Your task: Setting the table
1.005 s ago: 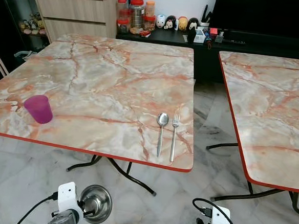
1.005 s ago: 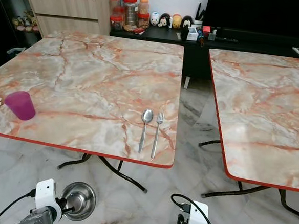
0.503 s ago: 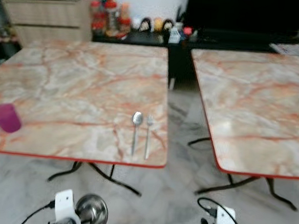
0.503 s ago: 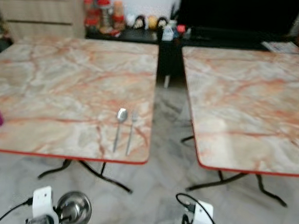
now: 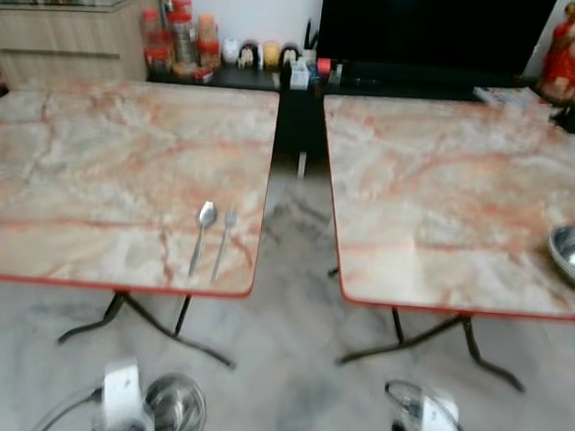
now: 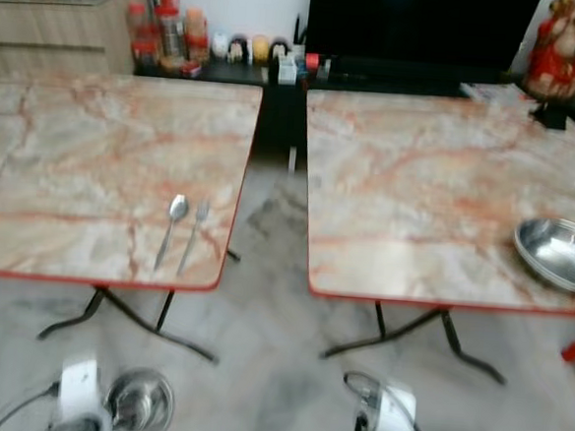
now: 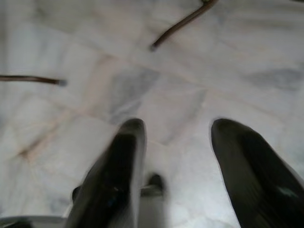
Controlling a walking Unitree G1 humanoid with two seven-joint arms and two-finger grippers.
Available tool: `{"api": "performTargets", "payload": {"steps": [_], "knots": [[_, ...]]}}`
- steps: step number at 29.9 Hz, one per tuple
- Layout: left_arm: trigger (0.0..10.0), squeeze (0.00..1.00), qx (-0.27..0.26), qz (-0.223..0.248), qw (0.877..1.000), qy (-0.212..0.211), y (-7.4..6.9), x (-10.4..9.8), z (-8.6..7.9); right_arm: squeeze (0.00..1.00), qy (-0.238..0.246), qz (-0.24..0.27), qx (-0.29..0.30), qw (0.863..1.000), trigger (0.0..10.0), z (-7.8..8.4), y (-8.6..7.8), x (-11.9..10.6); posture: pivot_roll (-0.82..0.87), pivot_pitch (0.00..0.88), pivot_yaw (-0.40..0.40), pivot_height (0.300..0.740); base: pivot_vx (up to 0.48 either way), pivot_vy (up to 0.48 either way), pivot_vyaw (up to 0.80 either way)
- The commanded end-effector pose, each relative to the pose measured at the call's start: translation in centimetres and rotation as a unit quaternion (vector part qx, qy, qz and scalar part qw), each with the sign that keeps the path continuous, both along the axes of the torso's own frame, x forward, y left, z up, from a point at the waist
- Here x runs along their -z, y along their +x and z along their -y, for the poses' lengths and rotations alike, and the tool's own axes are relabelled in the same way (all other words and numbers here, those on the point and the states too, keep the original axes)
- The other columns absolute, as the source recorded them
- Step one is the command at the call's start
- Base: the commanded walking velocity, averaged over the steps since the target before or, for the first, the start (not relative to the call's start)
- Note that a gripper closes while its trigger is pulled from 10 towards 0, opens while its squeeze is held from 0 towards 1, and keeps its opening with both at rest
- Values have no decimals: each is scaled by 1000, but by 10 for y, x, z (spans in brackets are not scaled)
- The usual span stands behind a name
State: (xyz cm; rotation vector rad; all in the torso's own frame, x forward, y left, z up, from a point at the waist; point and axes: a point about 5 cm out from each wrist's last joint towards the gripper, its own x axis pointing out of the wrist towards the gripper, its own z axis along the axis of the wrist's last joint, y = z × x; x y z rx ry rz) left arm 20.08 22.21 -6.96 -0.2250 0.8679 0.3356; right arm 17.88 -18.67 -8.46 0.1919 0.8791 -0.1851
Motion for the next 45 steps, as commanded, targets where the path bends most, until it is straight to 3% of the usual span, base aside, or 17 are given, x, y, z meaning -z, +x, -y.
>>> {"api": "performTargets", "payload": {"steps": [1, 10, 14, 28, 45], "knots": [[10000, 0, 1, 4, 1000, -2, 4, -1, 4, 0, -10, 3, 6, 1000, 10000, 8, 1, -2, -9, 0, -13, 725, 0, -375, 0], [10000, 0, 11, -3, 1000, 5, 3, 0, 6, 0, -40, -12, -26, 999, 10000, 11, -1, -1, -8, 0, -21, 725, 0, -257, 125], [10000, 0, 13, -4, 1000, 1, 2, 1, 8, 0, -23, -16, -5, 1000, 10000, 10, -3, 0, -7, 0, -25, 725, 0, 0, 0], [10000, 0, 27, -1, 1000, 11, 2, 1, 10, 0, -32, -15, -27, 999, 10000, 11, -2, 0, -13, 0, -23, 725, 0, 0, 0], [10000, 0, 36, -25, 999, 19, -6, 6, 11, 0, -35, -22, -41, 998, 10000, 11, -5, 1, -23, 0, -17, 725, 126, 0, 383]]}}
